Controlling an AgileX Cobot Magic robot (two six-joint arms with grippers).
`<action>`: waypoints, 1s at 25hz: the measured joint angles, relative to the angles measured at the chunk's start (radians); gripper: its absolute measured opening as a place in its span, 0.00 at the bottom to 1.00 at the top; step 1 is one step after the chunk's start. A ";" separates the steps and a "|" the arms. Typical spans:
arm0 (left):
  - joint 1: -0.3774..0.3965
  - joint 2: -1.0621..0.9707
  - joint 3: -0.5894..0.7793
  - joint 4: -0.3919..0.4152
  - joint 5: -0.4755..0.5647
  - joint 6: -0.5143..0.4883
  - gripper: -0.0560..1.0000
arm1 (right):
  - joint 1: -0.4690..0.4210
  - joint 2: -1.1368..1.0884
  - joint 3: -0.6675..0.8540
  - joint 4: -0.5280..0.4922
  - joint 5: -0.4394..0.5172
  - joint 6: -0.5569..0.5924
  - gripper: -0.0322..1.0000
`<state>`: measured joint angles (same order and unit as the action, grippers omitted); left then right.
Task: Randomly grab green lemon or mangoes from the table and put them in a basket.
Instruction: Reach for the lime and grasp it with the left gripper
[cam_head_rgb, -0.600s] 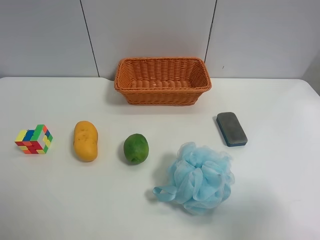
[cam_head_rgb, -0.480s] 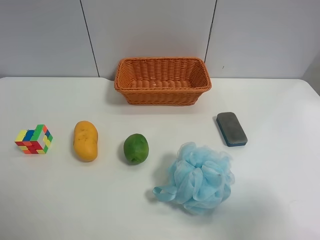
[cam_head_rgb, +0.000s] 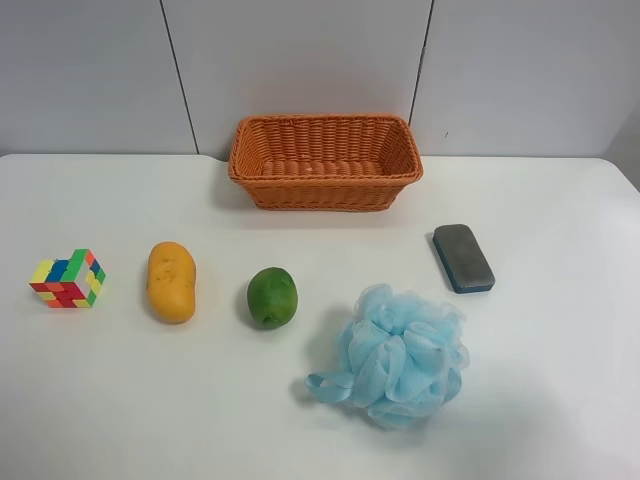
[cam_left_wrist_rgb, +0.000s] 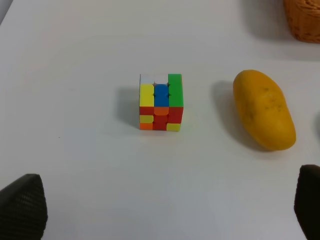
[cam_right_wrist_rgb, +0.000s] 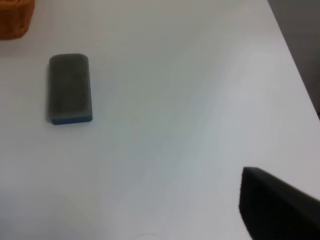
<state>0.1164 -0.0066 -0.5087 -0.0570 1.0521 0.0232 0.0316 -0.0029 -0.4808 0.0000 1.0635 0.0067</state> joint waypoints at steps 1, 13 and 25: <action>0.000 0.000 0.000 0.000 0.000 0.000 0.99 | 0.000 0.000 0.000 0.000 0.000 0.000 0.99; 0.000 0.001 0.000 0.000 0.000 0.000 0.99 | 0.000 0.000 0.000 0.000 0.000 0.000 0.99; -0.053 0.519 -0.302 -0.110 -0.165 0.105 0.99 | 0.000 0.000 0.000 0.000 0.000 0.000 0.99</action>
<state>0.0634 0.5122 -0.8105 -0.1674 0.8872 0.1280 0.0316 -0.0029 -0.4808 0.0000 1.0635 0.0067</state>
